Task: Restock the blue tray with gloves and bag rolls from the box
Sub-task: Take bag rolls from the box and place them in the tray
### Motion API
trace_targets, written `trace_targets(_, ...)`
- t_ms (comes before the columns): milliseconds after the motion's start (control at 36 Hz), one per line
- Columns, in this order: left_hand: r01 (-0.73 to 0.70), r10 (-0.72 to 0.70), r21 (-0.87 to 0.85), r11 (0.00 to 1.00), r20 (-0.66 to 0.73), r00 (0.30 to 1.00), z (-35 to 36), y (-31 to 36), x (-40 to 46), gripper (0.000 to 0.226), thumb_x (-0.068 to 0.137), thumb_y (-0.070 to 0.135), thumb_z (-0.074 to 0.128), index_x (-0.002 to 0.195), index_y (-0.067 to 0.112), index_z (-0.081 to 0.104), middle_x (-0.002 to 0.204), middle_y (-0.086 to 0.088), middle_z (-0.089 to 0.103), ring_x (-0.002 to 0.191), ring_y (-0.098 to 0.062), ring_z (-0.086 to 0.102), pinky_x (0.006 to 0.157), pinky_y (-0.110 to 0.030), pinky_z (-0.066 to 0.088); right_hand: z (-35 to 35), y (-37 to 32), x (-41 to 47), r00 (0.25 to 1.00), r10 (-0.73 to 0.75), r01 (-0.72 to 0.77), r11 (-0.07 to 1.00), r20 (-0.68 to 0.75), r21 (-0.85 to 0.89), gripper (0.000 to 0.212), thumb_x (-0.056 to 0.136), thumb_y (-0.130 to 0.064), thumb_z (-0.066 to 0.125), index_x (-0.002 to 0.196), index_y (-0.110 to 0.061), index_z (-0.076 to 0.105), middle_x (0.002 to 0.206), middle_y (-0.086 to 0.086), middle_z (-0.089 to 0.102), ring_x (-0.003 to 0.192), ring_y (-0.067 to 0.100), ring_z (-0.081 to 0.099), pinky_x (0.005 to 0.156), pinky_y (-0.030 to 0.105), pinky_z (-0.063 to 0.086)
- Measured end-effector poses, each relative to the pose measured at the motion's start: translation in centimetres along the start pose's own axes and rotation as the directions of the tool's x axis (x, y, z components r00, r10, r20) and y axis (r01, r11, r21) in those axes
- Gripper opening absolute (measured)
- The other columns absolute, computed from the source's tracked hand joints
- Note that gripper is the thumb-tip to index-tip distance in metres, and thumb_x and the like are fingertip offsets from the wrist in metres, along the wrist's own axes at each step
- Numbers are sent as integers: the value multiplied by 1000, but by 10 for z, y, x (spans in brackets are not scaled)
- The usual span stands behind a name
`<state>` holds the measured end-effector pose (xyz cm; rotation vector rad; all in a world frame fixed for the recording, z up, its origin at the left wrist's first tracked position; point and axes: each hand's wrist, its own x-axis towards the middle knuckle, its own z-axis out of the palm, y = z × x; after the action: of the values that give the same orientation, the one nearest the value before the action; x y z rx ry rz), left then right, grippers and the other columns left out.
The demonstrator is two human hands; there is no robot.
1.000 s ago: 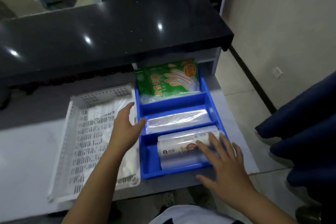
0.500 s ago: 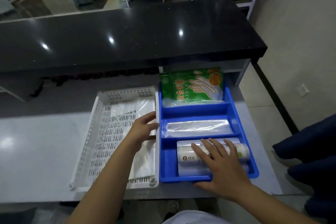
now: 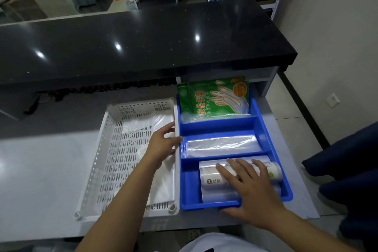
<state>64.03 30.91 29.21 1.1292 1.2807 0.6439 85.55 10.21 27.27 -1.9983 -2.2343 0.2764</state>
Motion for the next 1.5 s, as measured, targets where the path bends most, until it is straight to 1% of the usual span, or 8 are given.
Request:
trace_targets(194,4,-5,-20,1000,-52,999,1,2,9,41,87,7,70,112,38,65,104,13,66,81,-8,68,52,-23,55,2,2,0,1000,-11,11,1000,-11,-3,95,70,-85,50,150,-36,36,146,-3,52,131,24,53,107,58,37)
trace_targets(389,2,-1,25,1000,-73,997,4,7,17,46,90,7,66,131,26,61,107,9,64,89,-15,67,60,-29,57,1,2,0,999,-18,18,1000,-28,6,92,71,-84,50,149,-35,39,144,-3,53,130,25,54,108,57,35)
trace_targets(750,9,-6,41,999,-84,996,6,9,22,46,92,9,63,134,25,58,103,9,64,88,-12,66,60,-28,54,2,1,2,1000,7,-7,999,8,36,94,75,-90,42,151,-37,31,146,-4,51,132,23,50,112,54,27)
trace_targets(1056,12,-3,50,999,-171,985,14,6,14,44,93,13,65,137,19,56,122,-1,65,101,-21,64,84,-43,56,-3,2,1,999,8,-11,998,37,63,89,79,-89,35,151,-37,31,149,-1,49,134,26,48,110,60,34)
trace_targets(1167,30,-1,133,991,-210,978,22,7,4,47,97,20,60,143,18,49,140,-6,56,118,-25,58,102,-47,49,-4,2,1,998,2,-6,998,55,66,90,80,-89,30,153,-37,27,153,0,44,140,27,42,113,61,28)
trace_targets(1250,32,-6,132,991,-194,981,27,8,-14,54,98,27,58,149,25,40,151,-5,45,129,-23,50,101,-38,46,-6,3,0,997,-6,2,998,71,67,88,82,-87,27,154,-38,23,158,0,37,145,26,34,118,59,19)
trace_targets(1333,-26,85,289,957,-194,977,29,5,-45,60,96,35,60,150,36,35,157,1,36,139,-21,39,103,-38,41,-6,6,0,998,-25,20,996,64,82,85,84,-85,22,156,-39,17,162,-1,29,149,24,23,120,57,11)
trace_targets(1500,-86,225,571,816,-178,958,35,-15,-127,64,93,41,63,150,41,33,155,15,34,134,3,30,108,-26,29,-7,11,1,995,-78,72,994,66,82,82,86,-81,21,156,-36,20,164,1,22,152,26,13,120,58,5)
